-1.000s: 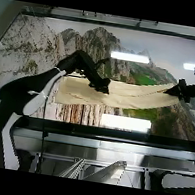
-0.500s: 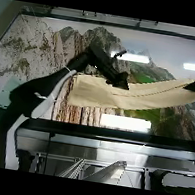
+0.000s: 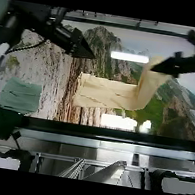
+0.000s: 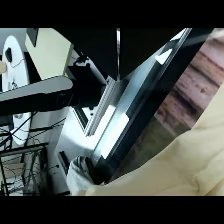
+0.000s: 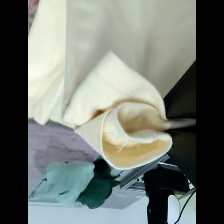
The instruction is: Fold the shirts.
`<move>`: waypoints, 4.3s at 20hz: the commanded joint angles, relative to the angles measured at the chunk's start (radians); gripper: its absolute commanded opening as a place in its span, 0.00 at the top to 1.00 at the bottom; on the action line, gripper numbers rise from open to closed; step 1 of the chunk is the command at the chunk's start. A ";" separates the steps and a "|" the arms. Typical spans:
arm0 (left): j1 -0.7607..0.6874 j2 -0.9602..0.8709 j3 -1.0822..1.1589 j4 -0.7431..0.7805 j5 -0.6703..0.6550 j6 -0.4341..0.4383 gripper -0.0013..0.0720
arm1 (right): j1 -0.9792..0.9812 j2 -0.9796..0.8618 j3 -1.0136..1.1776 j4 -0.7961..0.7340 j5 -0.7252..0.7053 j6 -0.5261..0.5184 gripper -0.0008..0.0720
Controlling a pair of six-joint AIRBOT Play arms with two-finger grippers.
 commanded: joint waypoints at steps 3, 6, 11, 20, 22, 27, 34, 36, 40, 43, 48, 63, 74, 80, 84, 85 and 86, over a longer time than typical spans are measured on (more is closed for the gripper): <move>0.114 0.223 -0.342 0.020 0.042 0.119 0.95 | 0.510 -0.167 0.001 -0.062 -0.473 0.014 0.90; 0.150 0.299 -0.529 0.020 0.043 0.153 0.95 | 0.613 -0.315 0.002 -0.061 -0.556 0.048 0.23; 0.263 0.405 -0.719 0.019 0.026 0.208 0.95 | 0.383 -0.294 0.001 -0.061 -0.336 0.041 0.40; 0.445 0.544 -0.818 0.015 -0.037 0.207 0.96 | -0.142 -0.082 -0.250 -0.202 -0.176 0.128 0.39; 0.447 0.543 -0.818 0.016 -0.074 0.207 0.96 | -0.131 -0.114 -0.332 -0.189 -0.225 0.056 0.39; 0.447 0.543 -0.818 0.010 -0.112 0.206 0.95 | -0.050 -0.183 -0.365 -0.188 -0.327 -0.005 0.37; 0.447 0.544 -0.818 0.011 -0.104 0.206 0.80 | 0.094 -0.231 -0.365 -0.096 -0.402 -0.009 0.28; 0.447 0.544 -0.818 0.011 -0.095 0.206 0.39 | 0.124 -0.246 -0.365 0.005 -0.403 -0.049 0.32; 0.447 0.544 -0.818 0.011 -0.087 0.206 0.35 | 0.120 -0.217 -0.346 0.097 -0.389 -0.082 0.95; 0.447 0.543 -0.818 0.011 -0.090 0.206 0.35 | 0.010 -0.081 -0.278 0.066 -0.390 -0.065 0.96; 0.447 0.543 -0.818 0.011 -0.090 0.206 0.35 | -0.431 0.239 -0.139 -0.372 -0.352 0.283 0.96; 0.447 0.543 -0.818 0.019 -0.116 0.206 0.34 | -0.999 0.506 -0.637 -0.995 -0.269 0.411 0.03; 0.447 0.544 -0.664 -0.006 -0.106 0.209 0.97 | -0.584 0.649 -0.625 -0.008 -0.214 0.059 0.96; 0.343 0.730 -0.754 0.105 -0.154 0.199 0.97 | 0.030 0.764 -0.713 -0.038 -0.421 -0.074 0.96; 0.225 0.893 -0.963 0.137 -0.269 0.161 0.97 | 0.291 0.809 -0.790 -0.159 -0.635 -0.019 0.96; 0.208 0.918 -0.996 0.137 -0.285 0.160 0.97 | 0.298 0.799 -0.790 -0.163 -0.636 -0.016 0.96; 0.195 0.939 -1.023 0.136 -0.293 0.160 0.97 | 0.297 0.790 -0.791 -0.159 -0.629 -0.016 0.96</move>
